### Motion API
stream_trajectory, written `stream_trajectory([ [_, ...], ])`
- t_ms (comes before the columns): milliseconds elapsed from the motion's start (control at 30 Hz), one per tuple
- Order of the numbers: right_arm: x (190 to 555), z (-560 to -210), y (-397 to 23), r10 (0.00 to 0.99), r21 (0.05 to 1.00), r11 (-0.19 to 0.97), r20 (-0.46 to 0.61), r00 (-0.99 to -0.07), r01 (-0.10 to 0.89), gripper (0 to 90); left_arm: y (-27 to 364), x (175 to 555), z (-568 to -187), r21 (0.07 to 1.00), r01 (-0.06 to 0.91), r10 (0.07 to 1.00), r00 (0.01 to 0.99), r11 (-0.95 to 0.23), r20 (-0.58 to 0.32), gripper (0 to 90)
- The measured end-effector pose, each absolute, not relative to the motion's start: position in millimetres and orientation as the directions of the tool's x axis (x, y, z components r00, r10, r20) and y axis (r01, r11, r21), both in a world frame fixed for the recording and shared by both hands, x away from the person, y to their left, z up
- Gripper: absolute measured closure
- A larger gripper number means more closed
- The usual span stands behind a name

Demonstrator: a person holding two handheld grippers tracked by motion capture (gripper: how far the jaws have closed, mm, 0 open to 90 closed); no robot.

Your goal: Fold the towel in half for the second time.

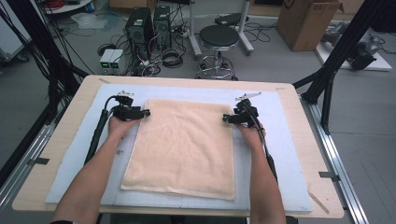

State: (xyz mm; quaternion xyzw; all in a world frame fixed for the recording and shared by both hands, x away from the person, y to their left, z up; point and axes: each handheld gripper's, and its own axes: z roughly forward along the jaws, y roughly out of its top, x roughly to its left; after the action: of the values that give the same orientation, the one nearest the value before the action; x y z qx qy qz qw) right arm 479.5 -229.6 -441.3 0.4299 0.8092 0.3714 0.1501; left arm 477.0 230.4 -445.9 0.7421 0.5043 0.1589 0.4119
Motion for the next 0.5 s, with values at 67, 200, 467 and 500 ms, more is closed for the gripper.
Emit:
stream_trajectory([
  [67, 480.5, -443.5, -228.7, 0.812, 0.728, 0.350, 0.077, -0.578, 0.590, 39.3, 229.7, 477.4, -445.8, 0.770, 0.624, 0.884, 0.426, -0.131, -0.194, 47.5],
  [200, 481.6, -443.7, -227.6, 0.811, 0.733, 0.321, 0.115, -0.573, 0.600, 54.4, 225.7, 476.5, -444.9, 0.765, 0.629, 0.897, 0.406, -0.137, -0.173, 50.9],
  [467, 481.4, -442.7, -223.8, 0.769, 0.727, 0.318, 0.178, -0.614, 0.608, 80.1, 226.1, 476.1, -445.9, 0.747, 0.657, 0.874, 0.418, -0.101, -0.250, 75.8],
  [500, 480.9, -442.0, -223.6, 0.768, 0.727, 0.315, 0.182, -0.614, 0.610, 80.7, 226.0, 476.0, -446.0, 0.745, 0.661, 0.873, 0.412, -0.088, -0.262, 77.6],
])
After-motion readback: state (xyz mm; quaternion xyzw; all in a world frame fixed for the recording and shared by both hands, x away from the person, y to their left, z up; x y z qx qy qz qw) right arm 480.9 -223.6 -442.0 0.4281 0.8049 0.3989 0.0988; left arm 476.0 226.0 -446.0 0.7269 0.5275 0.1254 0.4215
